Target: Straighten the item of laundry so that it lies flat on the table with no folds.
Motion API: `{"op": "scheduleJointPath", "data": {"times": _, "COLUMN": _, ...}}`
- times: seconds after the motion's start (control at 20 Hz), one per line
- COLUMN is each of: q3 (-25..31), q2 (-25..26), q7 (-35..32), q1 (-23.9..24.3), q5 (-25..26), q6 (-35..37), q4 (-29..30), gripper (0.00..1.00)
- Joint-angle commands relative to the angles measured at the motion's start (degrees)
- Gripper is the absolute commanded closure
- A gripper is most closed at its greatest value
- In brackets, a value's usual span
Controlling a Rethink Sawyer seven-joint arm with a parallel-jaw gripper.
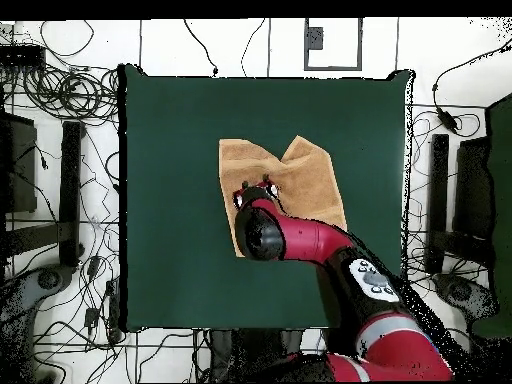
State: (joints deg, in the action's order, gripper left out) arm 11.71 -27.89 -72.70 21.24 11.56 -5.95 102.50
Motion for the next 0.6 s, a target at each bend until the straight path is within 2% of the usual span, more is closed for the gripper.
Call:
{"op": "scheduleJointPath", "data": {"times": 0.05, "q3": 3.03, "q2": 9.37, "q7": -13.80, "q1": 3.91, "q5": 1.54, "q6": -5.19, "q4": 2.46, "gripper": 0.00}}
{"op": "scheduleJointPath", "data": {"times": 0.3, "q3": 3.57, "q2": 11.99, "q7": -12.26, "q1": 7.09, "q5": 5.18, "q6": -7.67, "q4": 2.16, "gripper": 0.00}}
{"op": "scheduleJointPath", "data": {"times": 0.6, "q3": 2.42, "q2": 11.20, "q7": -11.91, "q1": 8.22, "q5": 6.88, "q6": -8.15, "q4": 3.46, "gripper": 0.00}}
